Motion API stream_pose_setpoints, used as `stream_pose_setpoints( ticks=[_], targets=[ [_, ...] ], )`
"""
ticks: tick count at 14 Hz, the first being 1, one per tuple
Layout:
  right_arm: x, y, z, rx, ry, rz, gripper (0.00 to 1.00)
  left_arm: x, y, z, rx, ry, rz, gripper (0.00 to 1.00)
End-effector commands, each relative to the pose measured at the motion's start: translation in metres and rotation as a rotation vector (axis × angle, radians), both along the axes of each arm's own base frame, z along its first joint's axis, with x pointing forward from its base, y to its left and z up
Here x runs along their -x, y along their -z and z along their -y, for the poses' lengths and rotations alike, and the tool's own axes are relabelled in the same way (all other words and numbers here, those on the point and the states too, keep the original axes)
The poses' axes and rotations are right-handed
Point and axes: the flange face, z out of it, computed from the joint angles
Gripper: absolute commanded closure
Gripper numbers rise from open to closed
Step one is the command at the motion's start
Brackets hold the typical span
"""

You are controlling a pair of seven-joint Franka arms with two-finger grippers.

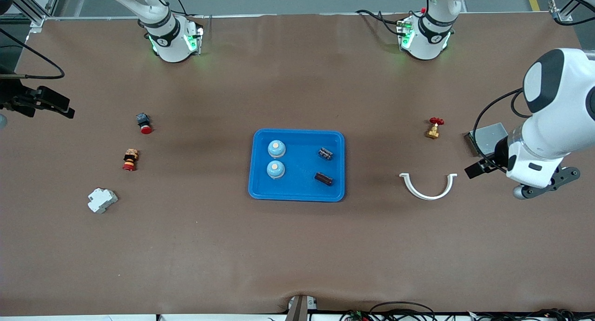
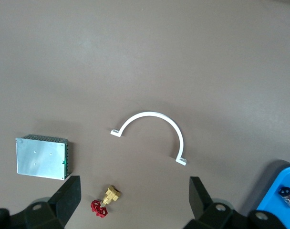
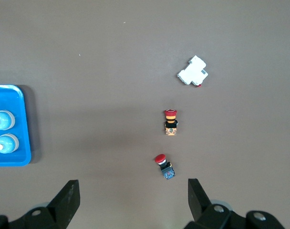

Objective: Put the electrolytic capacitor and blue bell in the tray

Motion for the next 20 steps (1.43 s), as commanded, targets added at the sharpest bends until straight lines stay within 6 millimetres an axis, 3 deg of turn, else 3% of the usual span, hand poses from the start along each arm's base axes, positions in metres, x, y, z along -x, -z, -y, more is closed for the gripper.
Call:
stream_pose_setpoints(
  ticks=[1, 4, 6, 9, 10, 13, 16, 20],
  targets=[
    [-0.001, -0.004, -0.002, 0.023, -0.015, 0.002, 0.00, 0.011, -0.020, 0.015, -0.005, 0.032, 0.019, 0.00],
    [-0.001, -0.005, -0.002, 0.024, -0.017, 0.008, 0.00, 0.007, -0.023, 0.036, -0.002, 0.070, 0.080, 0.00],
    [-0.002, -0.004, -0.002, 0.024, -0.017, 0.008, 0.00, 0.005, -0.023, 0.038, 0.011, 0.072, 0.103, 0.00],
    [-0.002, -0.005, -0.002, 0.022, -0.017, 0.013, 0.00, 0.005, -0.032, 0.020, 0.014, 0.119, 0.118, 0.00],
    [-0.002, -0.006, -0.002, 0.022, -0.018, 0.019, 0.00, 0.005, -0.038, 0.006, 0.028, 0.155, 0.121, 0.00],
    [-0.003, -0.007, -0.002, 0.023, -0.018, 0.025, 0.00, 0.023, -0.066, -0.037, 0.084, 0.273, 0.141, 0.00],
    [-0.004, -0.008, -0.002, 0.023, -0.030, 0.039, 0.00, 0.045, -0.102, -0.064, 0.084, 0.277, 0.169, 0.00],
    [-0.005, -0.008, -0.002, 0.022, -0.030, 0.043, 0.00, 0.069, -0.139, -0.064, 0.086, 0.281, 0.189, 0.00]
  ],
)
